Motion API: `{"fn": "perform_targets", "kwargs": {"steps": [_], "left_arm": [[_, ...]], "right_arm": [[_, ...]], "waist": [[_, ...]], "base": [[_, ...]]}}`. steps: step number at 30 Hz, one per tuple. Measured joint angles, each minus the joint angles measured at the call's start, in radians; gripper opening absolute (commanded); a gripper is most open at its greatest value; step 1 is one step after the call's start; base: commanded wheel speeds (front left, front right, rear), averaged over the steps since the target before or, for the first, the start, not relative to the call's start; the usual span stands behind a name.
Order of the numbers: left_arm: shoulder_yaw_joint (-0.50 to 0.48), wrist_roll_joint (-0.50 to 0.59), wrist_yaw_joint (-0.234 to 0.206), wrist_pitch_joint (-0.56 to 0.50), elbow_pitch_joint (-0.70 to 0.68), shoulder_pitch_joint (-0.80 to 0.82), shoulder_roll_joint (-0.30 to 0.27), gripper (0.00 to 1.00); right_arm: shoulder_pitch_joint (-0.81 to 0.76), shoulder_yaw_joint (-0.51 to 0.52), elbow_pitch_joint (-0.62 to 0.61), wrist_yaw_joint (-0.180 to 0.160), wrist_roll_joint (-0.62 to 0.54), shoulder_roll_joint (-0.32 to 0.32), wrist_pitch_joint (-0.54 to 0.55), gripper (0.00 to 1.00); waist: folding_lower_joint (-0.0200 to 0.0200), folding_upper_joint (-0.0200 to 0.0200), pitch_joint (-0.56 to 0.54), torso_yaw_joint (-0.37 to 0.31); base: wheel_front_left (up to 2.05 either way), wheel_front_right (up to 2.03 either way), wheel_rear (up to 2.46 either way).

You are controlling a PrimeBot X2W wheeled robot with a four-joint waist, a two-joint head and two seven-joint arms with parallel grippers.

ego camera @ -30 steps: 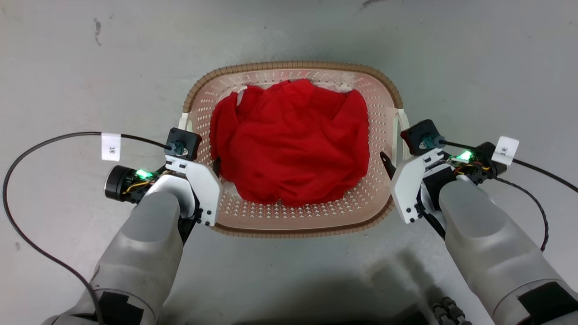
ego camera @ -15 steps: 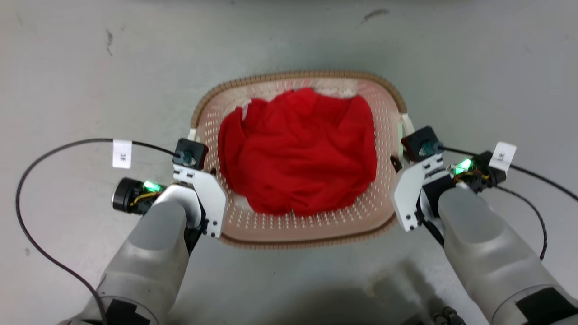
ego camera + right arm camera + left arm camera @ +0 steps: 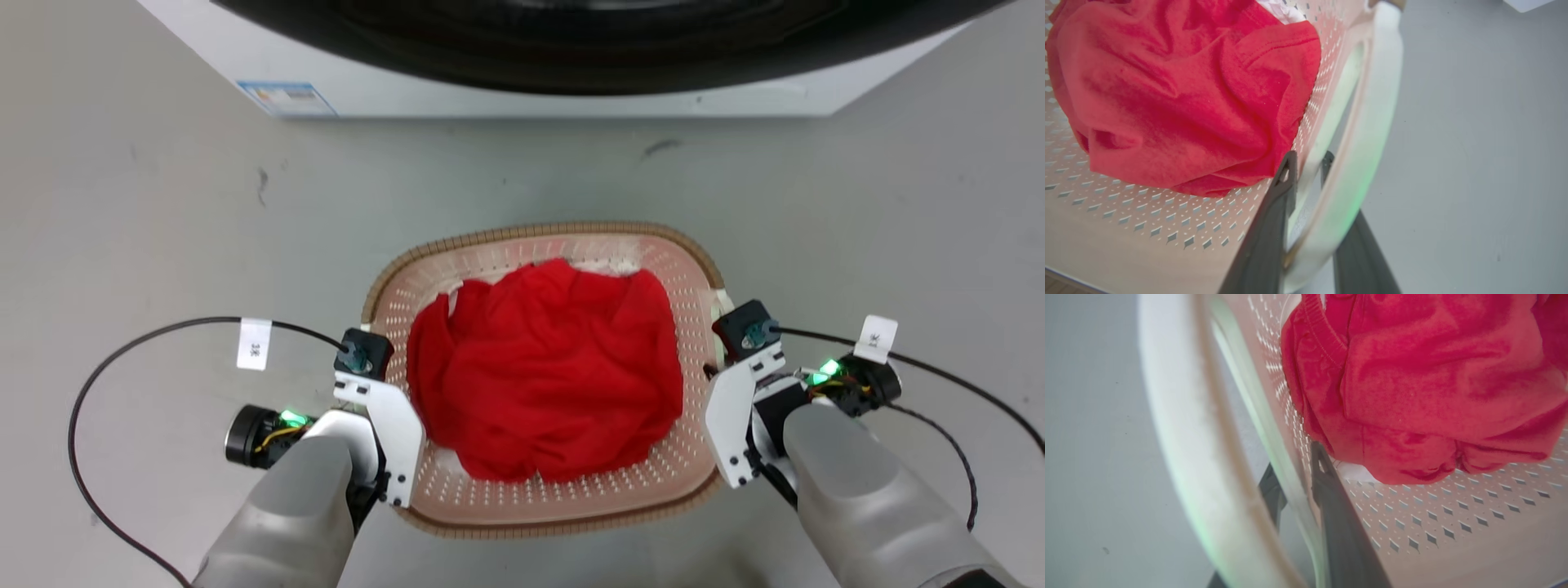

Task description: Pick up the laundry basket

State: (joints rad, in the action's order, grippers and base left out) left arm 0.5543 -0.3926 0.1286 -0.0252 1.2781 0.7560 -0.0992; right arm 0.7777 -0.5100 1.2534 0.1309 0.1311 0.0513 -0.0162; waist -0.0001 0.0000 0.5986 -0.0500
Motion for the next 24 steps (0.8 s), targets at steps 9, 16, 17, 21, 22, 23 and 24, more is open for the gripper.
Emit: {"fn": "perform_targets", "kwargs": {"steps": [9,16,17,21,22,23,24], "left_arm": [[0.088,-0.102,-0.001,-0.073,-0.034,-0.079,-0.014,0.0],[0.165,-0.203,-0.001,-0.152,-0.073,-0.14,-0.036,0.0],[0.176,-0.214,-0.001,-0.16,-0.077,-0.148,-0.04,0.0],[0.215,-0.26,-0.001,-0.192,-0.091,-0.18,-0.049,0.0],[0.224,-0.272,-0.001,-0.201,-0.094,-0.188,-0.051,0.0],[0.232,-0.282,-0.001,-0.208,-0.098,-0.195,-0.053,0.0],[0.243,-0.292,-0.001,-0.214,-0.101,-0.202,-0.055,0.0]], "right_arm": [[-0.06,-0.094,-0.005,0.0,0.08,0.002,0.054,0.0],[-0.111,-0.184,-0.012,-0.001,0.154,0.004,0.117,0.0],[-0.115,-0.194,-0.013,-0.001,0.166,0.004,0.125,0.0],[-0.141,-0.241,-0.016,-0.001,0.206,0.004,0.16,0.0],[-0.148,-0.252,-0.016,-0.002,0.217,0.004,0.17,0.0],[-0.155,-0.263,-0.017,-0.002,0.229,0.005,0.179,0.0],[-0.161,-0.274,-0.017,-0.002,0.24,0.005,0.188,0.0]], "waist": [[0.0,0.0,-0.137,0.009],[0.0,0.0,-0.253,0.019],[0.0,0.0,-0.266,0.02],[0.0,0.0,-0.32,0.022],[0.0,0.0,-0.333,0.022],[0.0,0.0,-0.347,0.022],[0.0,0.0,-0.36,0.022]], "base": [[0.0,0.0,0.0],[0.0,0.0,0.0],[0.0,0.0,0.0],[0.0,0.0,0.0],[0.0,0.0,0.0],[0.0,0.0,0.0],[0.0,0.0,0.0]]}}
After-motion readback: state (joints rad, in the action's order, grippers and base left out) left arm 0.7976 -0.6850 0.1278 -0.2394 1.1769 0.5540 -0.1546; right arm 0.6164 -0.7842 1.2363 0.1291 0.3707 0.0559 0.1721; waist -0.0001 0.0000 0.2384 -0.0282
